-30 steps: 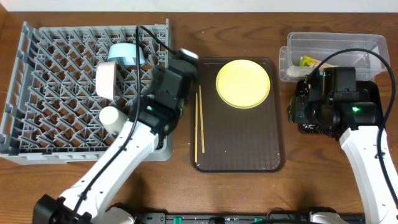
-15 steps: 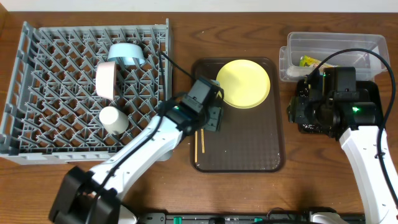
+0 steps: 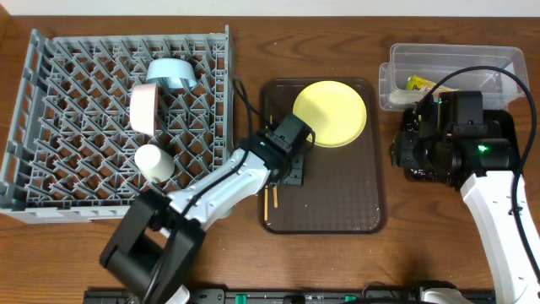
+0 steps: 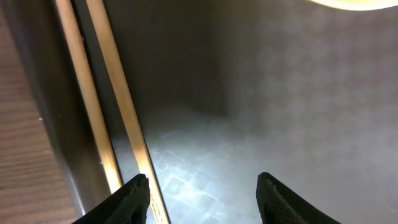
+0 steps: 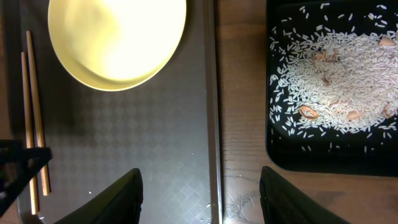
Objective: Sort waste into correct bins and load items into the dishwasher rack
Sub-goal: 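Move the left gripper to the chopsticks on the brown tray and grasp, then carry the chopstick into the dish rack and release it, then grasp the remaining chopstick on the brown tray with left gripper, then place the second chopstick into the dish rack and release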
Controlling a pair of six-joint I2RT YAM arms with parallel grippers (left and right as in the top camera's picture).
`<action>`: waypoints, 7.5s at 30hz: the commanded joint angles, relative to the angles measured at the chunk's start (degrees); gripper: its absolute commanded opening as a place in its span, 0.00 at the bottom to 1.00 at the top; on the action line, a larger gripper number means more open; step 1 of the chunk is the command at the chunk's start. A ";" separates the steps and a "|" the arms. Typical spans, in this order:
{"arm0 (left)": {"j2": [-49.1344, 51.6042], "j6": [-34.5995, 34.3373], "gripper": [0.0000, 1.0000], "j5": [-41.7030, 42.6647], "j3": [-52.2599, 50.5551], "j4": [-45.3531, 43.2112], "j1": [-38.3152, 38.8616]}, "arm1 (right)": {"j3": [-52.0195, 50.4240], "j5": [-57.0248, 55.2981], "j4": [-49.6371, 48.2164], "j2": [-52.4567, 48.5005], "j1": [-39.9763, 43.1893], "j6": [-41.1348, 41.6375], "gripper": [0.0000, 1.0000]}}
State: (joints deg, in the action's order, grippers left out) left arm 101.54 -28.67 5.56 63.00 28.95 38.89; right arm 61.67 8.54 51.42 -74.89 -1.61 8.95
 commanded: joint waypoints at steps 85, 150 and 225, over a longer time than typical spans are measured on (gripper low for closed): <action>-15.37 11.50 0.06 -9.11 -2.75 7.45 -24.81 | 0.20 0.31 0.24 0.09 0.57 0.42 0.58; 2.91 14.38 0.43 -6.21 -2.80 -5.68 -3.56 | 0.20 0.31 0.24 0.09 0.57 0.42 0.59; -16.26 18.82 0.40 -7.50 4.24 -0.11 -19.10 | 0.20 0.28 0.24 0.09 0.57 0.42 0.59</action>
State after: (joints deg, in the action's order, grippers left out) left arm 86.87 -10.44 -4.69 64.07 28.23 18.39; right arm 61.67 8.51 51.83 -74.91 -1.61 8.95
